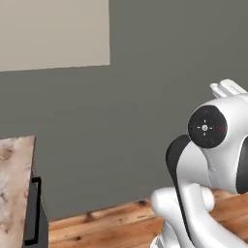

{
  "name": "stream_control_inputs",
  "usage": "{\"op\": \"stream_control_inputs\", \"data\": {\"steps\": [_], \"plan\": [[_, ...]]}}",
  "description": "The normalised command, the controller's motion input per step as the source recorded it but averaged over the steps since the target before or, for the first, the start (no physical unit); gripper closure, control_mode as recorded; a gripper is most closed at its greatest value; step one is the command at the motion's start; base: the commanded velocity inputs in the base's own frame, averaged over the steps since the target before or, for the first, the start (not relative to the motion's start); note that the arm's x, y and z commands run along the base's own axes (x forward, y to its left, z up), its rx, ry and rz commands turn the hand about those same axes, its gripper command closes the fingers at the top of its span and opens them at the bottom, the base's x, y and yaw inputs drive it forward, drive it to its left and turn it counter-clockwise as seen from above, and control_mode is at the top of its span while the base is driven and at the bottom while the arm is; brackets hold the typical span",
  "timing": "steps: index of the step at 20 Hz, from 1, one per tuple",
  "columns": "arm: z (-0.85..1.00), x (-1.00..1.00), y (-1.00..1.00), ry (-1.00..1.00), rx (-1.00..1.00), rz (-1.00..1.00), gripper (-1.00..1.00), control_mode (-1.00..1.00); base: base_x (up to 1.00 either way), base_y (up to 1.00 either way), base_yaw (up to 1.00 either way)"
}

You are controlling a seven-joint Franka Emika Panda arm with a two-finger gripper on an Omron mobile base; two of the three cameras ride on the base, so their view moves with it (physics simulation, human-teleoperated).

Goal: Move the hot dog bun to the plate on the dining table and place the condiment next to that plate. Then navigate to the fridge and take the sausage and place it on the plate as well.

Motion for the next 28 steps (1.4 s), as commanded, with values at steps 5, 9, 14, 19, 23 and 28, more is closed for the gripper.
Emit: {"op": "stream_control_inputs", "data": {"steps": [5,9,14,19,23,28], "plan": [[0.0,0.0,0.0,0.0,0.0,0.0,1.0,1.0,-0.16,-0.03,-0.87],[0.0,0.0,0.0,0.0,0.0,0.0,1.0,1.0,-0.02,-0.07,-0.87],[0.0,0.0,0.0,0.0,0.0,0.0,1.0,1.0,0.11,0.0,-0.77],[0.0,0.0,0.0,0.0,0.0,0.0,1.0,1.0,0.44,0.0,-0.65],[0.0,0.0,0.0,0.0,0.0,0.0,1.0,1.0,0.65,0.01,-0.57],[0.0,0.0,0.0,0.0,0.0,0.0,1.0,1.0,0.95,0.21,-0.39]]}}
